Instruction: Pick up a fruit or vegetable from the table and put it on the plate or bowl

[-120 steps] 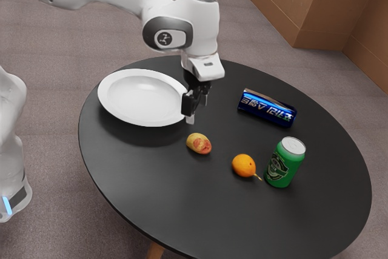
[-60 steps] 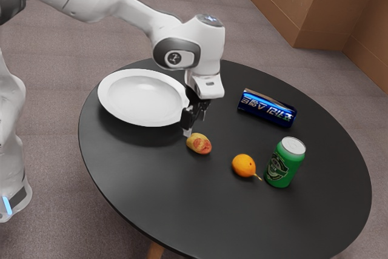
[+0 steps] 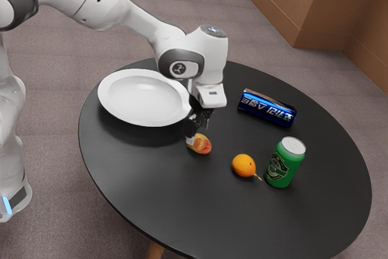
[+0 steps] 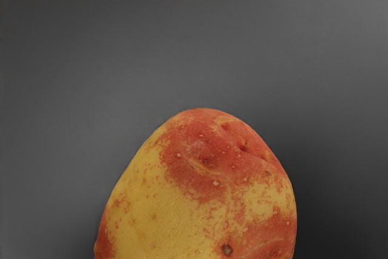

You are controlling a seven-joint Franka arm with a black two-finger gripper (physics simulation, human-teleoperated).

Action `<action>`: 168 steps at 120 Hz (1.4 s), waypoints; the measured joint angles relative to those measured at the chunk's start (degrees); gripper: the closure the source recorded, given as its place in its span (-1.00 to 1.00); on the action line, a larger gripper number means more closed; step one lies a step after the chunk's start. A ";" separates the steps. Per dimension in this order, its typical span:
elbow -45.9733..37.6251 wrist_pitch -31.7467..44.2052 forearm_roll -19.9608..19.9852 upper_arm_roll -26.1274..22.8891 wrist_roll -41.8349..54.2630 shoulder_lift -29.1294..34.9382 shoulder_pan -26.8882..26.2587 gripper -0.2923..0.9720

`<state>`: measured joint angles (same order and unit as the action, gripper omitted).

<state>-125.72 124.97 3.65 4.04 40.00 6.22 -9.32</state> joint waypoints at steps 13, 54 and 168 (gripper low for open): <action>0.01 0.70 0.02 0.00 0.27 -0.37 0.08 -0.54; 0.02 2.78 1.09 0.00 0.88 -2.60 0.02 -0.54; -1.66 7.87 4.34 0.06 -0.33 -2.50 0.28 -0.03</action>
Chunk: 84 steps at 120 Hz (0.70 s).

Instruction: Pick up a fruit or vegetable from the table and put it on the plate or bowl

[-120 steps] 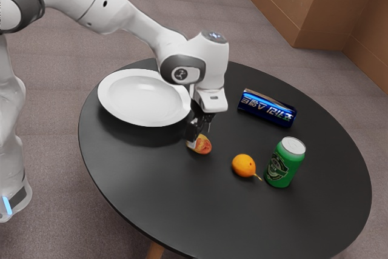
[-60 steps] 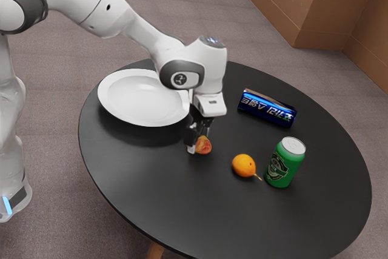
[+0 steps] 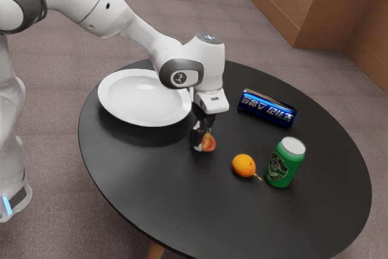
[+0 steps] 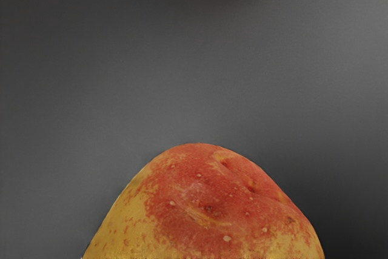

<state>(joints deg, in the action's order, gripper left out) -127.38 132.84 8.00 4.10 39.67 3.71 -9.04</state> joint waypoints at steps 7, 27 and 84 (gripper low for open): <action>0.00 0.14 -0.17 0.00 -0.31 0.27 0.00 -0.04; -0.19 0.31 -0.70 0.07 -1.07 3.60 -0.12 0.02; -12.75 -0.17 -1.27 -2.41 -2.21 23.90 18.06 -0.04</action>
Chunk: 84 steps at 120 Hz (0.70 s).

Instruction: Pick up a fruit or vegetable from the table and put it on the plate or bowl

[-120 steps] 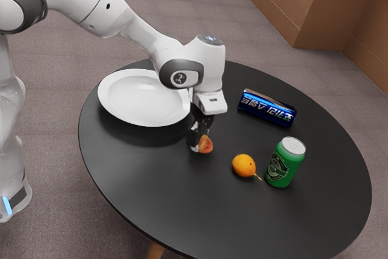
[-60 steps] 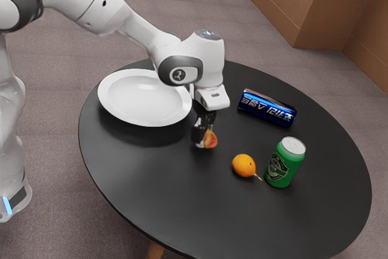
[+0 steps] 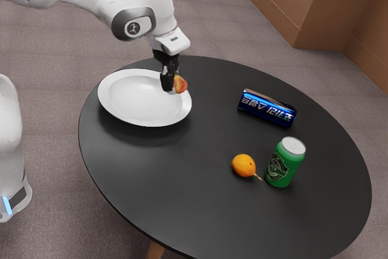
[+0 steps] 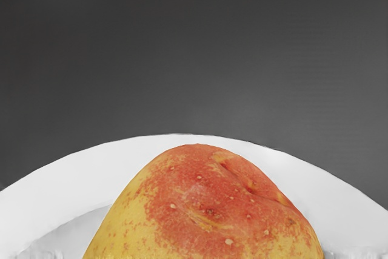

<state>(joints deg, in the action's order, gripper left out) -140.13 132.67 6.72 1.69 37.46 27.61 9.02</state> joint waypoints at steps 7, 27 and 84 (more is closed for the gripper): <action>-0.53 -0.05 0.03 -0.01 -0.01 0.23 1.97 -0.04; -2.00 -0.12 0.05 -0.02 -0.05 0.60 5.97 -0.03; 26.63 -16.66 1.92 -2.12 -25.49 -3.87 -1.89 -0.51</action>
<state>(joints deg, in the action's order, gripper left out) -113.50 116.01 8.64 -0.43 11.98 23.74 7.13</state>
